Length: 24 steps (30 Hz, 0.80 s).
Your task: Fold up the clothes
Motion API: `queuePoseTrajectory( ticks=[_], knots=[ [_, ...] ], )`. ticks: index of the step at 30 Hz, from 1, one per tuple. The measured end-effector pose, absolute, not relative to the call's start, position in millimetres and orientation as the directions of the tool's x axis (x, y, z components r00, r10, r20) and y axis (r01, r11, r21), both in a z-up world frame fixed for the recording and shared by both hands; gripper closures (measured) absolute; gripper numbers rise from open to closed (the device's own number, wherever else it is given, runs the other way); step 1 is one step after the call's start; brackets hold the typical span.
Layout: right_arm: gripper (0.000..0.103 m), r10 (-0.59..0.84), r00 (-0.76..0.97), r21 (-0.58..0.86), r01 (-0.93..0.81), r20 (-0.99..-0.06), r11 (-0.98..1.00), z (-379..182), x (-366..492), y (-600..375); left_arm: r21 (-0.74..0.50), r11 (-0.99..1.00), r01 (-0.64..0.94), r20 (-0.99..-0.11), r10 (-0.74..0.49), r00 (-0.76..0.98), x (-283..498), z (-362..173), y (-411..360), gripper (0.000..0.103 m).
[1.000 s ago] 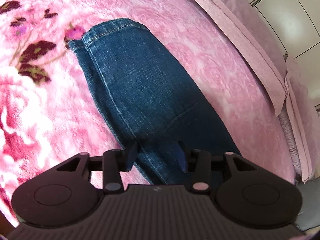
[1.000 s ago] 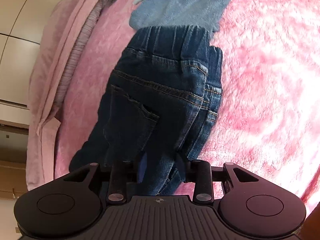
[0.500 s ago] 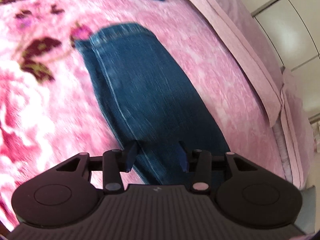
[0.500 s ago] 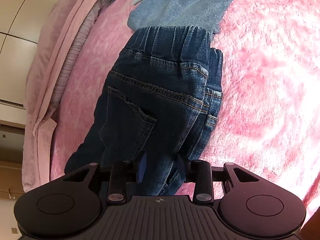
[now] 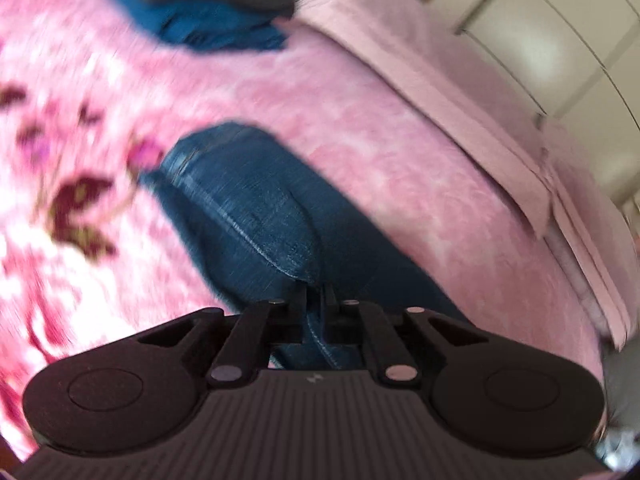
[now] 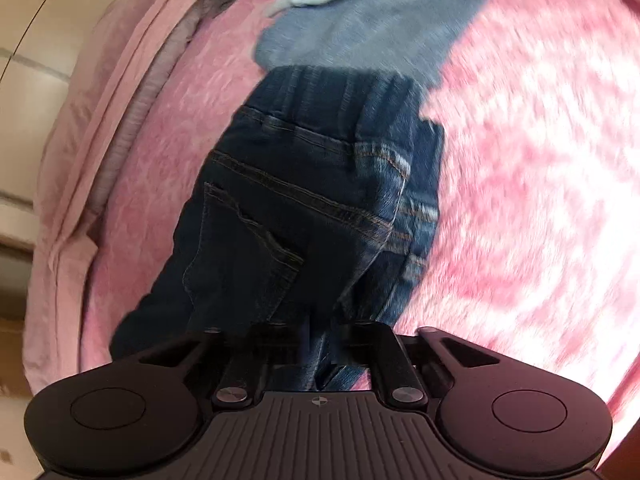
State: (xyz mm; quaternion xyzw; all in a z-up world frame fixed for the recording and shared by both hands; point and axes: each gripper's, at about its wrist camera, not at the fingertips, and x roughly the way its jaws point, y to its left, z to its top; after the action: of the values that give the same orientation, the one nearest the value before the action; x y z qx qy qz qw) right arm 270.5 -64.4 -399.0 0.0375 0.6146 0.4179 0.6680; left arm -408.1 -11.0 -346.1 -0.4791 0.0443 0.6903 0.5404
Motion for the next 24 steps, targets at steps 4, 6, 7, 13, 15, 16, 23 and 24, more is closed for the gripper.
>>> queuePoseTrajectory(
  ticks=[4,6,7,13,15,16,23,24],
  knots=[
    [0.102,0.615,-0.08,0.544,-0.563,-0.785,0.622,-386,267,-65,-0.398,-0.364,-0.842,-0.72,0.692,0.041,-403,-340,-13,0.099],
    [0.102,0.609,-0.075,0.537,-0.564,-0.79,0.627,-390,266,-66,-0.367,-0.371,-0.853,-0.74,0.673,0.026,-400,-346,-11,0.096],
    [0.101,0.589,-0.069,0.517,-0.569,-0.805,0.639,-395,264,-65,-0.352,-0.374,-0.858,-0.749,0.663,0.018,-399,-348,-11,0.093],
    [0.075,0.592,-0.085,0.539,-0.531,-0.802,0.654,-399,268,-71,-0.258,-0.388,-0.885,-0.799,0.6,-0.03,-390,-364,-7,0.088],
    [0.068,0.613,-0.062,0.549,-0.523,-0.788,0.652,-391,274,-79,-0.26,-0.408,-0.875,-0.803,0.595,-0.039,-397,-358,-17,0.082],
    [0.068,0.629,-0.049,0.56,-0.515,-0.776,0.649,-388,278,-84,-0.247,-0.417,-0.875,-0.807,0.589,-0.053,-396,-354,-20,0.084],
    [0.071,0.662,-0.037,0.604,-0.449,-0.749,0.659,-399,298,-77,-0.243,-0.433,-0.868,-0.813,0.579,-0.062,-391,-349,-19,0.085],
    [0.092,0.651,-0.029,0.591,-0.449,-0.759,0.67,-401,298,-77,-0.243,-0.434,-0.868,-0.814,0.578,-0.061,-390,-350,-18,0.085]
  ],
)
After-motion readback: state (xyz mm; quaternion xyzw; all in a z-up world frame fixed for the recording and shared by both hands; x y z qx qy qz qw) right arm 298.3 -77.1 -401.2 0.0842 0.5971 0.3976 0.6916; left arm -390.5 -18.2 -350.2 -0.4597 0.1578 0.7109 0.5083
